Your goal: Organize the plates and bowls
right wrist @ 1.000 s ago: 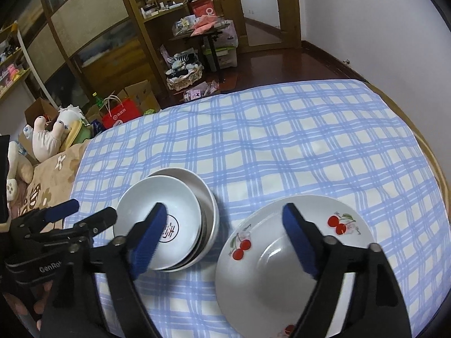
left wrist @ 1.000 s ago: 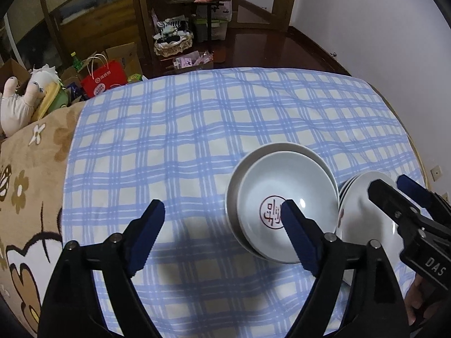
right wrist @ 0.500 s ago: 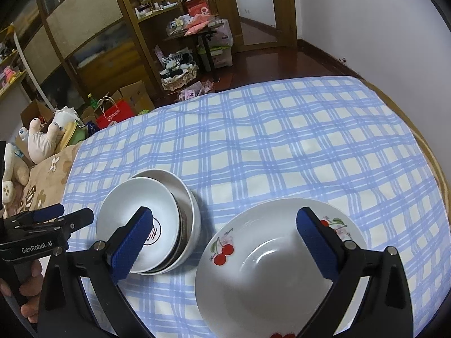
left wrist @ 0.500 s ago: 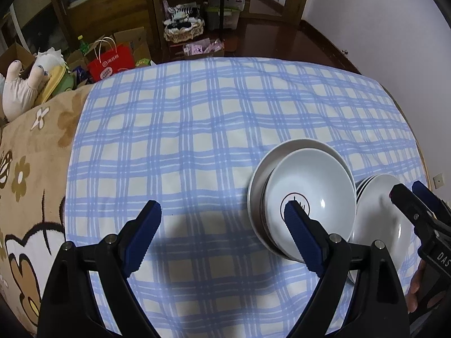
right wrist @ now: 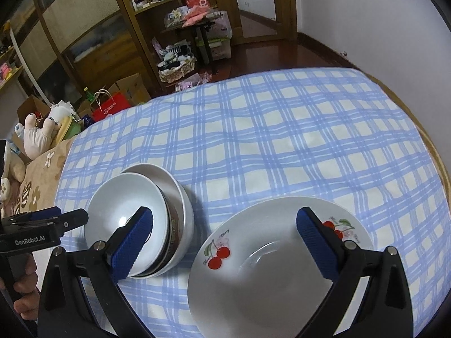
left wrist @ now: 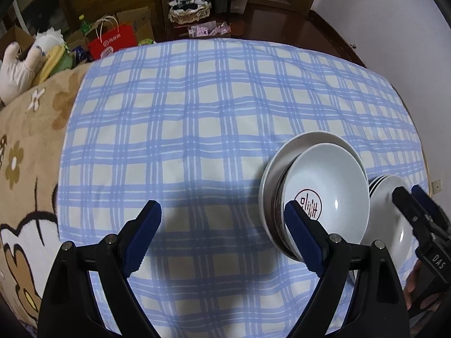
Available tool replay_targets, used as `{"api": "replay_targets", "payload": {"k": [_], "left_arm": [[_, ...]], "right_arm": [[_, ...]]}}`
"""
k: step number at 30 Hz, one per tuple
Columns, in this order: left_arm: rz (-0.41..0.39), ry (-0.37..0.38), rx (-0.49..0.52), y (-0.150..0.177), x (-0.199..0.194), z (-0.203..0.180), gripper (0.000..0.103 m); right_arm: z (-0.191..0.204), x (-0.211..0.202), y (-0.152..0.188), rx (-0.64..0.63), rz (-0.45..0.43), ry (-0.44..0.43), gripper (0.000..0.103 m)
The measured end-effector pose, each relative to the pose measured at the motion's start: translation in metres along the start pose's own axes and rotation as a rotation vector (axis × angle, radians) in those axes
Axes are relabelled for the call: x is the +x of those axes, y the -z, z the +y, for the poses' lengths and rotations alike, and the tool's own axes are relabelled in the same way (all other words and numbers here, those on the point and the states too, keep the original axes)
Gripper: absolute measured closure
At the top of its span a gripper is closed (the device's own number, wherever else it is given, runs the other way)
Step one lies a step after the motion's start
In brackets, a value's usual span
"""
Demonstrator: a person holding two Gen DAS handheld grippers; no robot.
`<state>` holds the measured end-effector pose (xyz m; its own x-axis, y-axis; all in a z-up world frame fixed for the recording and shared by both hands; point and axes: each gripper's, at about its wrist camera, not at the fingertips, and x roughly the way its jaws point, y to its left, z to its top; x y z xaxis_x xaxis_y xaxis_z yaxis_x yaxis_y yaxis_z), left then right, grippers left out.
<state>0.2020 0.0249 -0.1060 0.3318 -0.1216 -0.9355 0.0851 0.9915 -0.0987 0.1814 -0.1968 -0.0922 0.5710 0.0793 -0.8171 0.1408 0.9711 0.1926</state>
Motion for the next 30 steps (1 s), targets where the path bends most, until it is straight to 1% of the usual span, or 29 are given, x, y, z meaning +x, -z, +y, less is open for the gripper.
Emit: {"api": "replay_targets", "payload": {"k": [12, 16, 20, 24, 30], "left_arm": [[0.015, 0.026, -0.037, -0.002, -0.001, 0.011, 0.015], [0.039, 0.026, -0.046, -0.003, 0.005, 0.013, 0.015], [0.06, 0.026, -0.046, -0.005, 0.012, 0.01, 0.015], [0.075, 0.01, -0.035, -0.006, 0.018, 0.006, 0.015], [0.085, 0.019, -0.047, -0.006, 0.021, 0.005, 0.015]], "right_arm": [[-0.002, 0.012, 0.004, 0.002, 0.035, 0.021, 0.0], [-0.002, 0.015, 0.004, -0.001, 0.045, 0.031, 0.0], [-0.002, 0.02, 0.003, 0.0, 0.088, 0.05, 0.0], [-0.001, 0.023, 0.004, -0.011, 0.116, 0.045, 0.0], [0.002, 0.027, 0.002, -0.018, 0.155, 0.026, 0.0]]}}
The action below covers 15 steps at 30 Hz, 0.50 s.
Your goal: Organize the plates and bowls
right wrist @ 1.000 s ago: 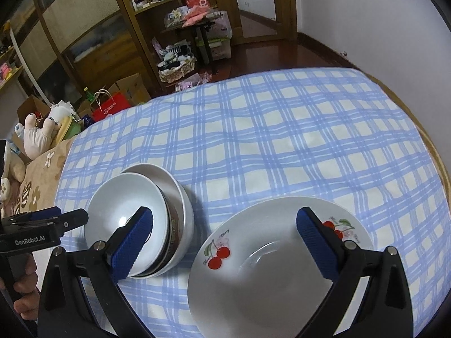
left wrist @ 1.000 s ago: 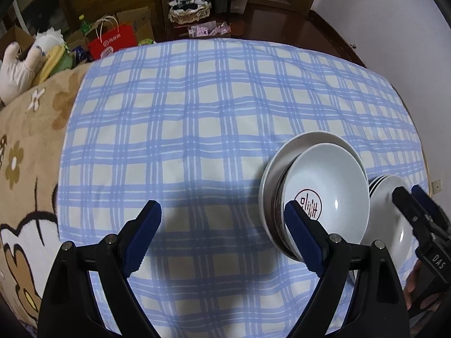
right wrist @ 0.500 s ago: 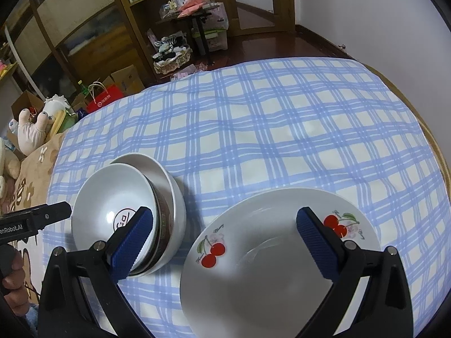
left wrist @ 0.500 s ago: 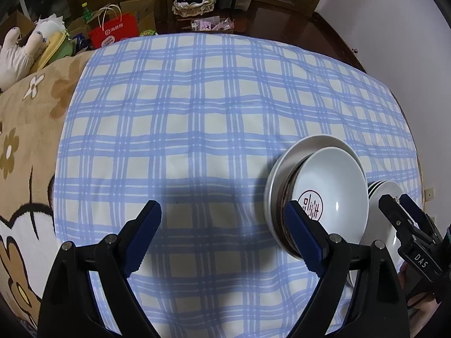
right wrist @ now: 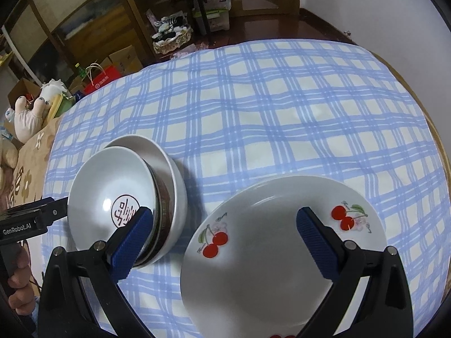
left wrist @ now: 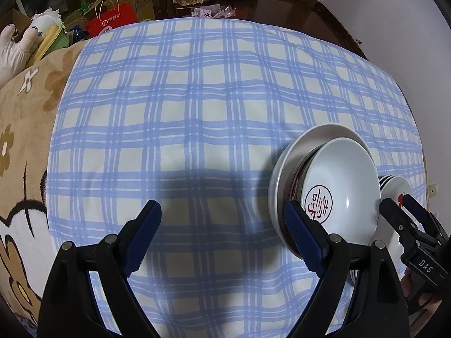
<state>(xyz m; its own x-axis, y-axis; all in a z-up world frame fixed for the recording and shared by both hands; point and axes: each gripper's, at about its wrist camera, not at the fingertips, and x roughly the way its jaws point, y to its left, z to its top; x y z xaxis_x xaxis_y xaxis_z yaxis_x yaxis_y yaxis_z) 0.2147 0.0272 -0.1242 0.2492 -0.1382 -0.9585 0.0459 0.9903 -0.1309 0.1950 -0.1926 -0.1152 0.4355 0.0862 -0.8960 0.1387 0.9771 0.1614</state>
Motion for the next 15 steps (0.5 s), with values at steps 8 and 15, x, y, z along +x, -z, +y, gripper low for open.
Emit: {"api": "replay_targets", "payload": {"k": [8, 15], "left_arm": [[0.024, 0.019, -0.025, -0.003, 0.007, 0.003, 0.015], [0.03, -0.006, -0.016, -0.004, 0.014, -0.003, 0.015]], "right_arm": [[0.013, 0.009, -0.003, -0.064, 0.052, 0.012, 0.0], [0.017, 0.012, -0.008, -0.064, 0.063, 0.013, 0.0]]}}
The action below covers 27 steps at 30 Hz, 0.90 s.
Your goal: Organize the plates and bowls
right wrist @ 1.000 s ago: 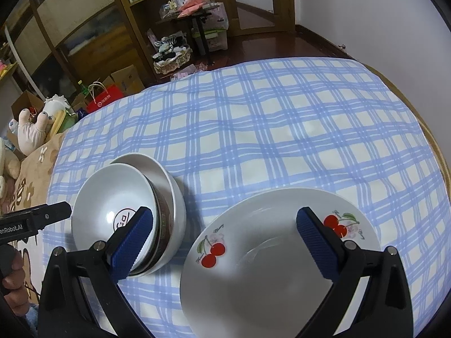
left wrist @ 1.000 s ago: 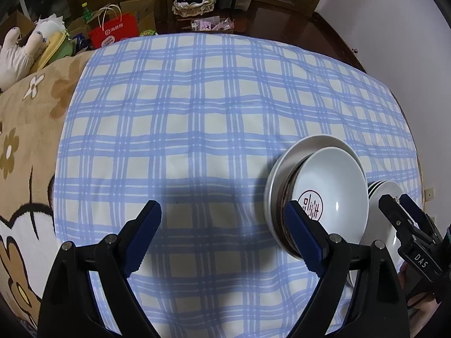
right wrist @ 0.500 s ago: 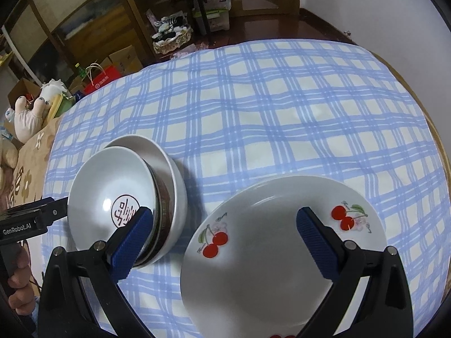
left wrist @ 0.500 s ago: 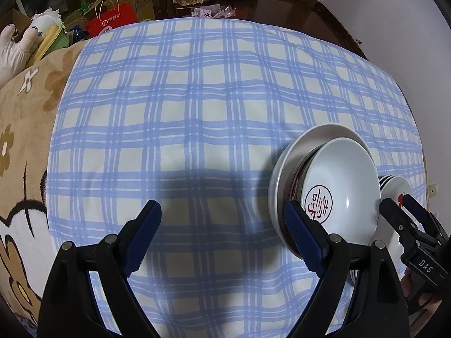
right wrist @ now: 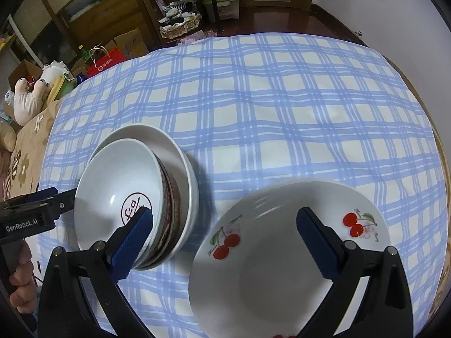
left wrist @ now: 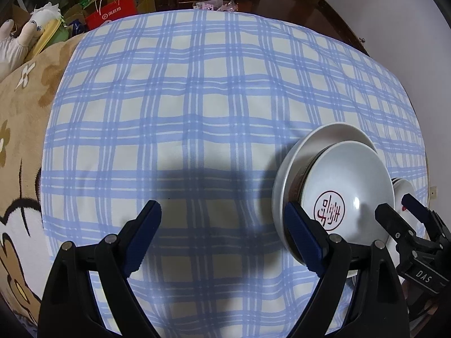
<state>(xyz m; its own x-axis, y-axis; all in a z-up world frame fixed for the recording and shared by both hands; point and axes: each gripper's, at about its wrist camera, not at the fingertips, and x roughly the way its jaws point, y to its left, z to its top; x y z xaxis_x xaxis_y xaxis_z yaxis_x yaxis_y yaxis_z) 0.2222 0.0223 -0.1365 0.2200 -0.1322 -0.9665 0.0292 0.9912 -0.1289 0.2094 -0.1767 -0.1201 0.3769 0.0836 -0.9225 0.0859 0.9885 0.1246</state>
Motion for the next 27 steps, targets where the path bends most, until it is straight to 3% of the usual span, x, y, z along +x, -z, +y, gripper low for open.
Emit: {"api": "replay_targets", "payload": {"k": [6, 27], "left_arm": [[0.003, 0.002, -0.016, -0.0021, 0.0042, 0.0038, 0.015], [-0.003, 0.001, -0.027, -0.0025, 0.0054, 0.008, 0.015]], "right_arm": [[0.0008, 0.0036, -0.0034, 0.002, 0.009, 0.027, 0.0], [-0.0085, -0.0011, -0.0034, 0.072, 0.003, -0.008, 0.0]]}}
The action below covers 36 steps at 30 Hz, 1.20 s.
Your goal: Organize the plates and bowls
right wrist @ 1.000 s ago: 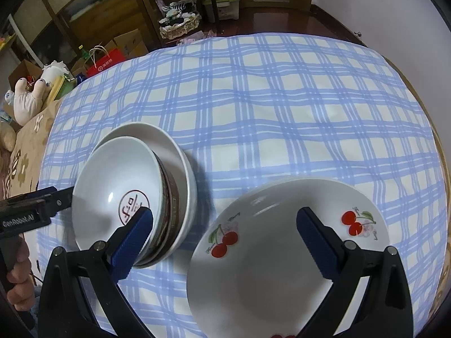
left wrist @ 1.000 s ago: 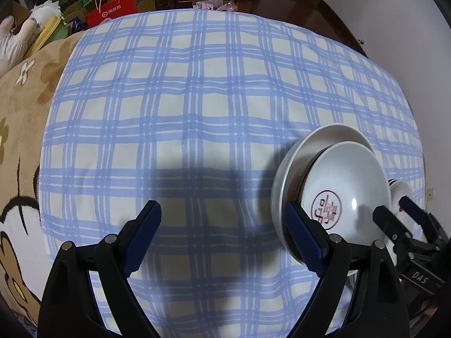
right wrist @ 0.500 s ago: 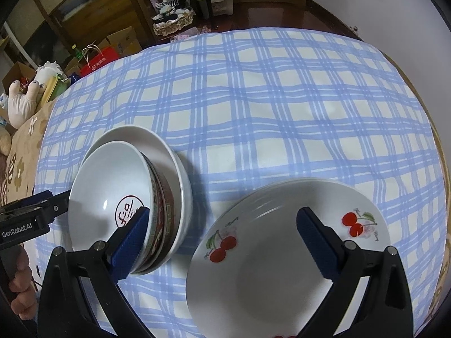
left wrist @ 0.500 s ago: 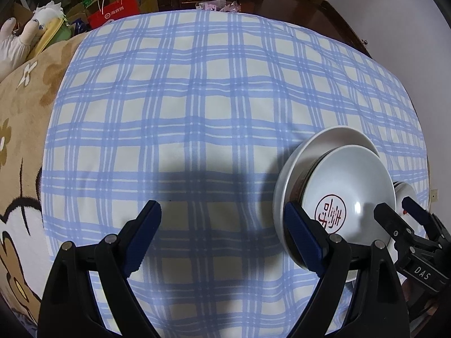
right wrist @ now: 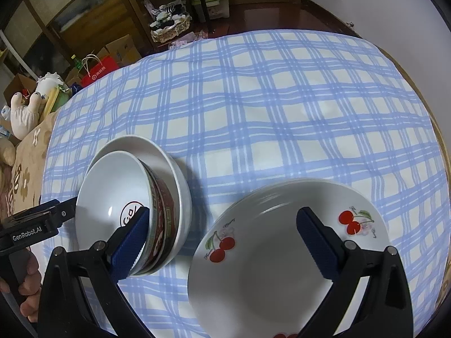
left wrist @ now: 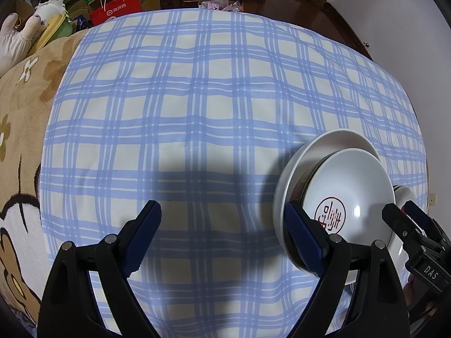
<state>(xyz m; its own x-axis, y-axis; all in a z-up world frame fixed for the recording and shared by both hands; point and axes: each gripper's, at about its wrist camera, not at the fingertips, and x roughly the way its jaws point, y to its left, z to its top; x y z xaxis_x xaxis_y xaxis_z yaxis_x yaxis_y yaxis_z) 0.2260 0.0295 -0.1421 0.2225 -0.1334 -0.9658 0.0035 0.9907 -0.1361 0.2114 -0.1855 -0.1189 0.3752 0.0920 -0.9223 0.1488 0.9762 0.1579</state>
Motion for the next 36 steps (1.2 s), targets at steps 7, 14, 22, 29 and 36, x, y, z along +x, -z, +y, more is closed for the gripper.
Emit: {"api": "replay_targets", "payload": {"k": [7, 14, 22, 29, 36], "left_arm": [[0.001, -0.001, -0.006, 0.0, 0.0, 0.002, 0.015], [0.003, 0.0, -0.009, -0.001, 0.001, 0.002, 0.015], [0.005, 0.004, -0.01, -0.001, 0.002, 0.002, 0.015], [0.006, 0.008, -0.012, -0.001, 0.003, 0.003, 0.015], [-0.017, -0.025, 0.012, 0.003, 0.001, -0.002, 0.015]], "right_arm": [[-0.008, -0.024, -0.001, 0.023, -0.071, -0.03, 0.0], [-0.007, -0.024, -0.004, 0.008, -0.046, 0.015, 0.013], [-0.003, -0.003, 0.002, 0.017, 0.003, -0.007, 0.031], [-0.005, 0.006, 0.004, 0.063, 0.022, -0.104, 0.056], [0.001, 0.004, 0.003, 0.054, 0.016, -0.093, 0.058]]}}
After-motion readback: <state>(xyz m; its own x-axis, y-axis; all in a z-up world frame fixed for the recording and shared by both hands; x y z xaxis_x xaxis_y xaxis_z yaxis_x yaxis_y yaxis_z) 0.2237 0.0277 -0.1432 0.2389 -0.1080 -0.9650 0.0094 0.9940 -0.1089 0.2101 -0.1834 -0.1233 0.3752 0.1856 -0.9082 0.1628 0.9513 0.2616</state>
